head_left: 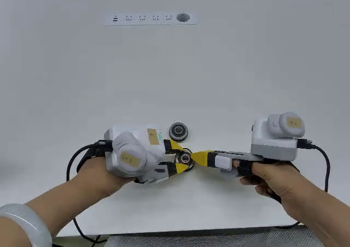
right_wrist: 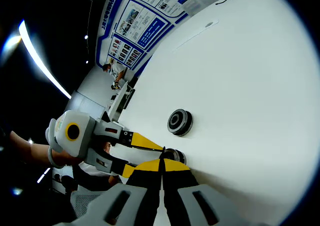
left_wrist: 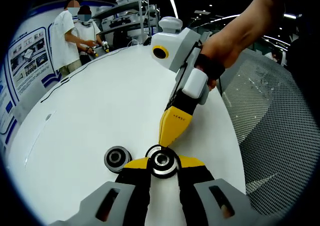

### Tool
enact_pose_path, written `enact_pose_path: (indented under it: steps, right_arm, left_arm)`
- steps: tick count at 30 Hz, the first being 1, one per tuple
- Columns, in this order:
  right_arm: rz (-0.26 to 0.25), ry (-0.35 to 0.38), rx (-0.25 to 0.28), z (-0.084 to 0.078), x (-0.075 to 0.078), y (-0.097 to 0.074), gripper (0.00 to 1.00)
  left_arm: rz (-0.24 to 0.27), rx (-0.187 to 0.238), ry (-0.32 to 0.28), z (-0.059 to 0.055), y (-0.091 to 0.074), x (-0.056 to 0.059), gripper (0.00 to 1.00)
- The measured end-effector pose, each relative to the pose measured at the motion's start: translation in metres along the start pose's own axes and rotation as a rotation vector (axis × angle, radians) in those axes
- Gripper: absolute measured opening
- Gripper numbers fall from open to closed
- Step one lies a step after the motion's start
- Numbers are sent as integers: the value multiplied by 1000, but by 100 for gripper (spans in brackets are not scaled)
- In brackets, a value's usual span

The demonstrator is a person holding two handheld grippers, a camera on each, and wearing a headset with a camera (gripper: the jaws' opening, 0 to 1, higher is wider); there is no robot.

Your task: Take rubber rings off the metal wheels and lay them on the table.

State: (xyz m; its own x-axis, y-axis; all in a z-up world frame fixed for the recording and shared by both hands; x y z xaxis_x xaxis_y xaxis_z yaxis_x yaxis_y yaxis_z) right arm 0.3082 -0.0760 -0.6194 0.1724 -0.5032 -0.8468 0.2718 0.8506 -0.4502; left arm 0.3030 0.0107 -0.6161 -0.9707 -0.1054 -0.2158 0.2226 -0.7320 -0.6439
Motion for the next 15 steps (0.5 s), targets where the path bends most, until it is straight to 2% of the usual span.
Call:
enact_pose_path:
  steps: [3,15]
  right_arm:
    - [0,-2,-1,0,0,0,2]
    - [17,0,-4,-1,-5,0,2]
  left_arm:
    - [1,-2,-4,-2,-1,1,24]
    - [46,-6,-19,-9,-9,0,41]
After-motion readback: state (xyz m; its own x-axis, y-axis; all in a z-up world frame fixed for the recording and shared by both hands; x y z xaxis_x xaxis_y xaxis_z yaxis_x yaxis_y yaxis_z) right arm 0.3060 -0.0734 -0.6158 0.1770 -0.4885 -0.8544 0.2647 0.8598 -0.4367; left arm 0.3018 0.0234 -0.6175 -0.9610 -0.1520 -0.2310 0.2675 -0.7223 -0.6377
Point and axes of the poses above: the centre of the closed fingertips' face, and the gripper's own axes: y roughly forward along the fingers, x roughly to its right, z roughly out of its top, the point moved 5 cm from there along -y, roughly backward along the fingers, and after that the axes turned 13 degrees about y, right-handed, at the moved point
